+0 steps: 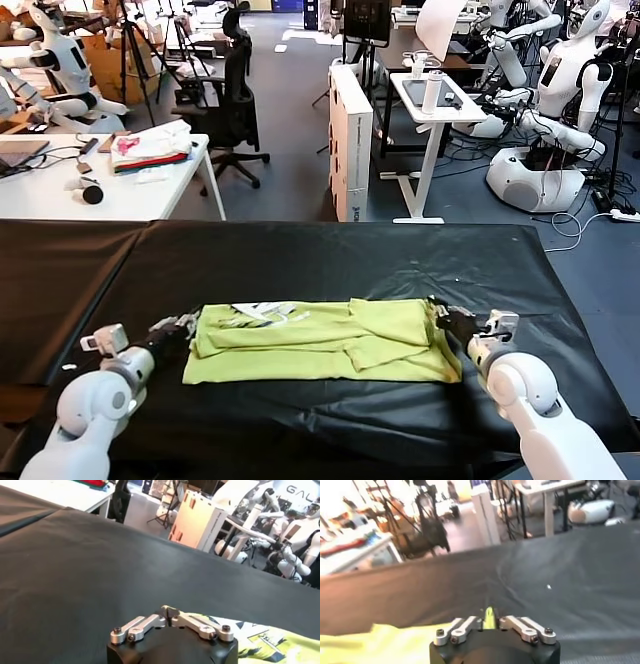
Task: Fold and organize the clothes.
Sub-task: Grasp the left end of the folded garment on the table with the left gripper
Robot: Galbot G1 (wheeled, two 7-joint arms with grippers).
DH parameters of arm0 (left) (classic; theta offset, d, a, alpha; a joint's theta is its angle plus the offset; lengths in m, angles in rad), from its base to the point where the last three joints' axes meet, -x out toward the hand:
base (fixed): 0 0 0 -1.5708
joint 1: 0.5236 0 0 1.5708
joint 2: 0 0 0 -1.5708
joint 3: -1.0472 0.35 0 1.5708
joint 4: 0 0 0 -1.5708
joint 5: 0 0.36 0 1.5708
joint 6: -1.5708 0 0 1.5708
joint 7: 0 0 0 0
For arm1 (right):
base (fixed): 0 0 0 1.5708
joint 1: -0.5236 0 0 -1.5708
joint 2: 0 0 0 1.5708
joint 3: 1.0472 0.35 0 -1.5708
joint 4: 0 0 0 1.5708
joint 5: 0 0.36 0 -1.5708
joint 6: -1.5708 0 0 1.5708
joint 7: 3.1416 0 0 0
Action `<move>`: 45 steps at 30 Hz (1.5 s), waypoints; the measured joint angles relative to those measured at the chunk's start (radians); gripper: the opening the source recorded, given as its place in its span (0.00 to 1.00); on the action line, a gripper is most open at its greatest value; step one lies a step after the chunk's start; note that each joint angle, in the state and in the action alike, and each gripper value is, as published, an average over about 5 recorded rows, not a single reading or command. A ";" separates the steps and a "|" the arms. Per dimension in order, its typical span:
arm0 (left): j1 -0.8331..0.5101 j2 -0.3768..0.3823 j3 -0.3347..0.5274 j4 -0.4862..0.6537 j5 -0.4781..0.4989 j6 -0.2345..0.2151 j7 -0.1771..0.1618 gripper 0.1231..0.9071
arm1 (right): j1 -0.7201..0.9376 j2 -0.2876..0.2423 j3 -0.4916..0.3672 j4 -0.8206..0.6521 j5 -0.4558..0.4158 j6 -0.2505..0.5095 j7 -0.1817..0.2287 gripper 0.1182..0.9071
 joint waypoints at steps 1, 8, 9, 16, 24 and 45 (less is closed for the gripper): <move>0.003 0.007 -0.004 -0.004 -0.015 0.004 -0.003 0.72 | -0.007 -0.007 0.005 0.008 -0.002 0.023 -0.010 0.79; 0.042 0.102 -0.053 -0.037 -0.219 0.127 0.017 1.00 | -0.087 -0.068 0.061 0.084 -0.059 0.225 -0.122 1.00; 0.049 0.123 -0.064 -0.039 -0.261 0.155 0.025 1.00 | -0.105 -0.074 0.075 0.097 -0.067 0.251 -0.139 1.00; 0.103 0.260 -0.119 -0.019 -0.435 0.202 0.081 1.00 | -0.263 -0.074 0.192 0.191 -0.151 0.369 -0.212 1.00; 0.145 0.307 -0.106 -0.005 -0.442 0.202 0.126 1.00 | -0.348 -0.063 0.242 0.205 -0.182 0.387 -0.214 1.00; 0.148 0.231 -0.056 -0.005 -0.417 0.198 0.147 1.00 | -0.374 -0.052 0.249 0.211 -0.191 0.390 -0.215 1.00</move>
